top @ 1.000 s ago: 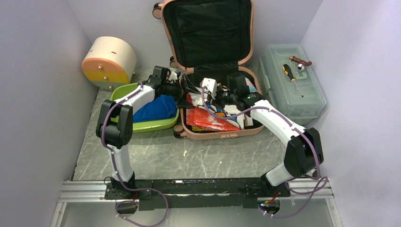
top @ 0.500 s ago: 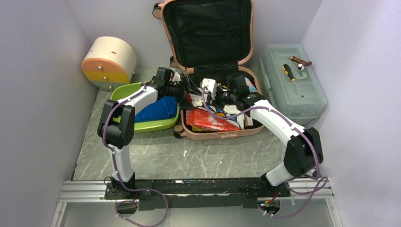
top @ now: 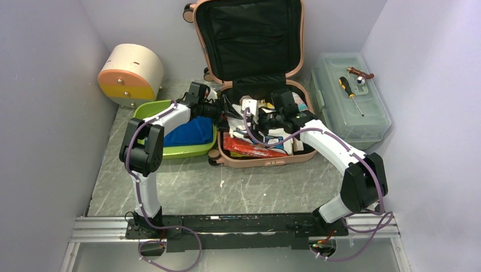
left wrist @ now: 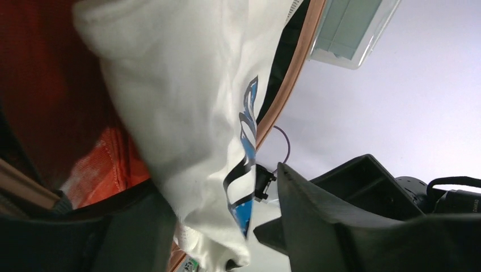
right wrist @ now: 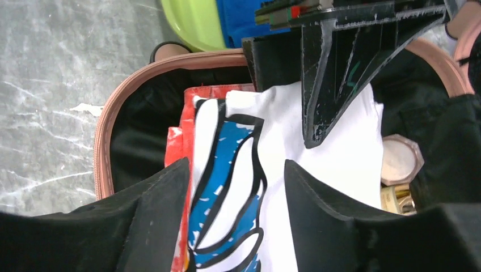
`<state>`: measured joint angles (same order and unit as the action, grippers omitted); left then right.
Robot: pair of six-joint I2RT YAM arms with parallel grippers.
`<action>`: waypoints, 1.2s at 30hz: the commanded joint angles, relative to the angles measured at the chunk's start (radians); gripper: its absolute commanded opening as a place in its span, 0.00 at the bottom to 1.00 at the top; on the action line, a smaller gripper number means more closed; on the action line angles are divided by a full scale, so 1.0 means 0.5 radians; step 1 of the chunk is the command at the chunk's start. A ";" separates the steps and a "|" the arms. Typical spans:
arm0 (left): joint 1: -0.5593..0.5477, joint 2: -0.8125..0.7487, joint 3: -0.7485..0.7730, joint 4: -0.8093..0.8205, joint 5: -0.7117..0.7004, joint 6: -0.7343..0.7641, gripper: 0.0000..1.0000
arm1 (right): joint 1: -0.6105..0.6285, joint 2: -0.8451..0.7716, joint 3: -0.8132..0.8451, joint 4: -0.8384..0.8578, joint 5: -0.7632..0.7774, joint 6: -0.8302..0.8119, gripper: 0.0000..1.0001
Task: Open, take out, and arrange the luggage
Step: Pass from the right arm to the left, then place the clothes in the bin.
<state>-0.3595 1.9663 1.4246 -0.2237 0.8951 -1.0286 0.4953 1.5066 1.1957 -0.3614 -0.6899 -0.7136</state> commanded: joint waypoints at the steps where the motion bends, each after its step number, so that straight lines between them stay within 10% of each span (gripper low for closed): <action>1: -0.077 0.114 -0.030 0.126 0.011 0.075 0.60 | 0.006 -0.058 0.063 -0.086 -0.154 -0.087 0.73; 3: -0.090 0.127 -0.055 0.171 0.028 0.082 0.50 | -0.001 -0.079 0.087 -0.127 -0.159 -0.101 0.98; 12: -0.112 0.116 0.032 0.108 0.055 0.213 0.00 | -0.137 -0.203 0.184 -0.213 -0.151 -0.040 1.00; 23: -0.033 -0.156 0.420 -0.569 -0.463 0.719 0.00 | -0.263 -0.452 0.010 -0.065 0.093 0.146 1.00; 36: 0.431 -0.302 0.251 -0.933 -0.357 1.088 0.00 | -0.298 -0.450 -0.107 0.036 0.071 0.201 1.00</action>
<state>-0.1795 1.8359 1.5532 -0.5800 0.6884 -0.5926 0.3519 1.2770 1.1492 -0.3965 -0.6514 -0.6266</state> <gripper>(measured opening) 0.041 0.994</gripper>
